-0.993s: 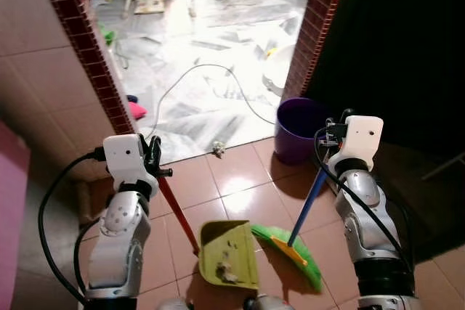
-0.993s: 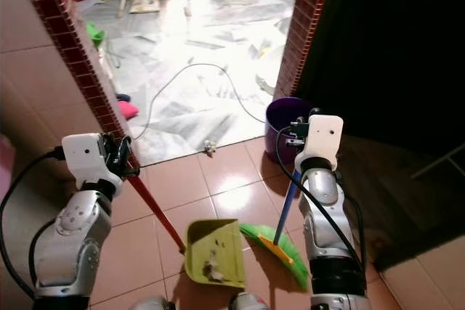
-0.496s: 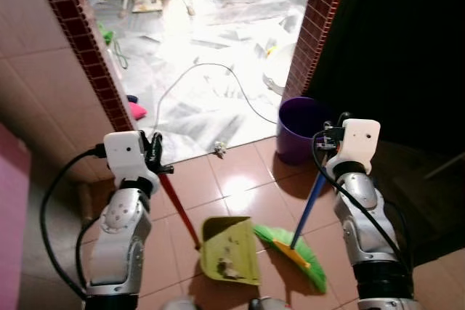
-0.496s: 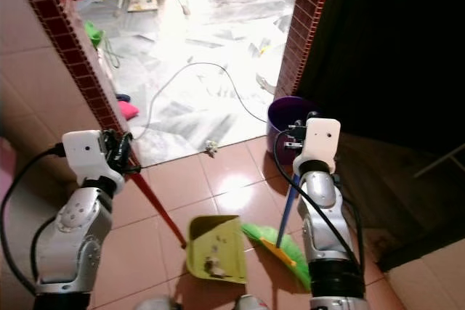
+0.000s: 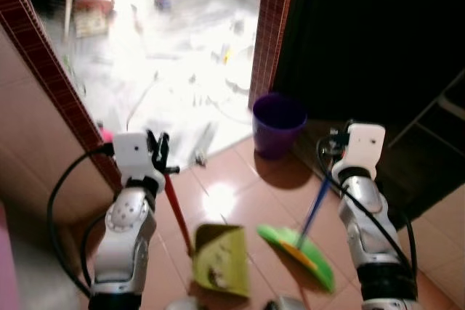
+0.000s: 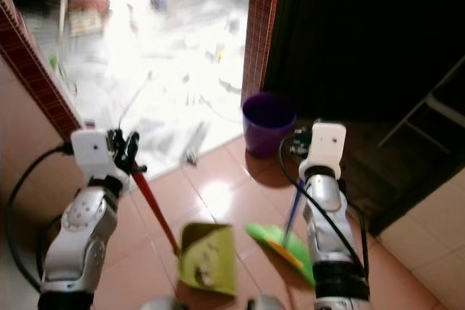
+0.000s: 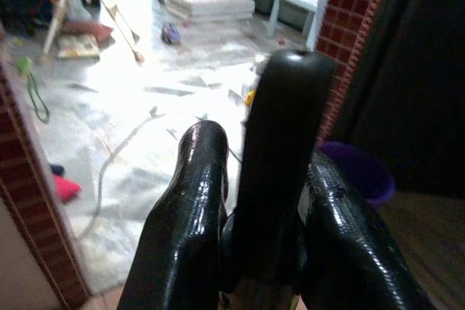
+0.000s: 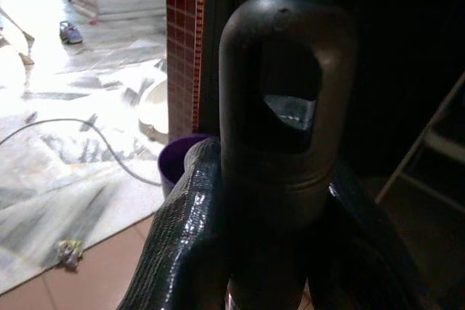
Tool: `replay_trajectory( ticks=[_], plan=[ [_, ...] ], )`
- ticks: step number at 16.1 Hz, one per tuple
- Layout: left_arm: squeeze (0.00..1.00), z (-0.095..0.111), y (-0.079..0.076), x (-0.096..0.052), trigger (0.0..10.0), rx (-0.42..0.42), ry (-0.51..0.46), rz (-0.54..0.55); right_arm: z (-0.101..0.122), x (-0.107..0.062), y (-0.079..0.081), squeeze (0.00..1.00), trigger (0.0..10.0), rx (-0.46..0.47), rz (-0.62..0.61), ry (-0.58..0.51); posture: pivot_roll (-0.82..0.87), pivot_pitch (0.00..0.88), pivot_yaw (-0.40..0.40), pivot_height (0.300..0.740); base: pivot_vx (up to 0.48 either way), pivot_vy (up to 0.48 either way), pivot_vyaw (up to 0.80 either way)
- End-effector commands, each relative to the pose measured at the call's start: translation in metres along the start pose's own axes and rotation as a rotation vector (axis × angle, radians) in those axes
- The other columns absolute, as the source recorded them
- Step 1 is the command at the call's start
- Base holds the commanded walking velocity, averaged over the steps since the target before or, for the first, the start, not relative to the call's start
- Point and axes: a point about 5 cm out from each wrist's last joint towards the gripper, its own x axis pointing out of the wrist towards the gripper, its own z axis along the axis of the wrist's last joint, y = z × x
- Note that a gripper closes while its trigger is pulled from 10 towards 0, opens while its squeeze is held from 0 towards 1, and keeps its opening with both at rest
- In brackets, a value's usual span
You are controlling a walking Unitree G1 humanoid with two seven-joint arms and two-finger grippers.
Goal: Sweep floor
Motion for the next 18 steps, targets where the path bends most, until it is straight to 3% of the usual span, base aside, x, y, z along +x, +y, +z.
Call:
replay_trajectory(
  ticks=[1,4,7,14,18],
  plan=[
    [0.0,0.015,0.002,0.002,10.0,0.024,-0.08,0.007,0.003,0.002,0.007,0.0,10.0,0.004,0.012,-0.009,-0.03,0.0,0.027,0.74,0.0,0.0,-0.59],
    [0.0,0.009,-0.004,0.001,10.0,0.002,-0.094,-0.03,-0.004,0.004,0.007,0.0,10.0,-0.002,-0.015,-0.001,-0.03,0.0,0.039,0.74,0.0,0.0,-0.58],
    [0.0,0.009,-0.006,0.0,10.0,0.036,-0.122,-0.007,-0.006,0.001,0.0,0.0,10.0,-0.012,-0.037,-0.022,-0.05,0.0,0.047,0.74,0.0,0.0,-0.74],
    [0.0,0.036,0.019,0.012,10.0,0.049,-0.249,0.107,-0.018,-0.016,0.002,0.0,10.0,-0.024,0.033,0.0,-0.08,0.0,0.05,0.74,0.0,0.0,-0.8],
    [0.0,0.05,0.02,0.017,10.0,0.066,-0.301,0.12,-0.016,-0.017,0.006,0.0,10.0,-0.01,0.073,-0.007,-0.08,0.0,0.06,0.74,0.28,0.0,-0.4]
  ],
)
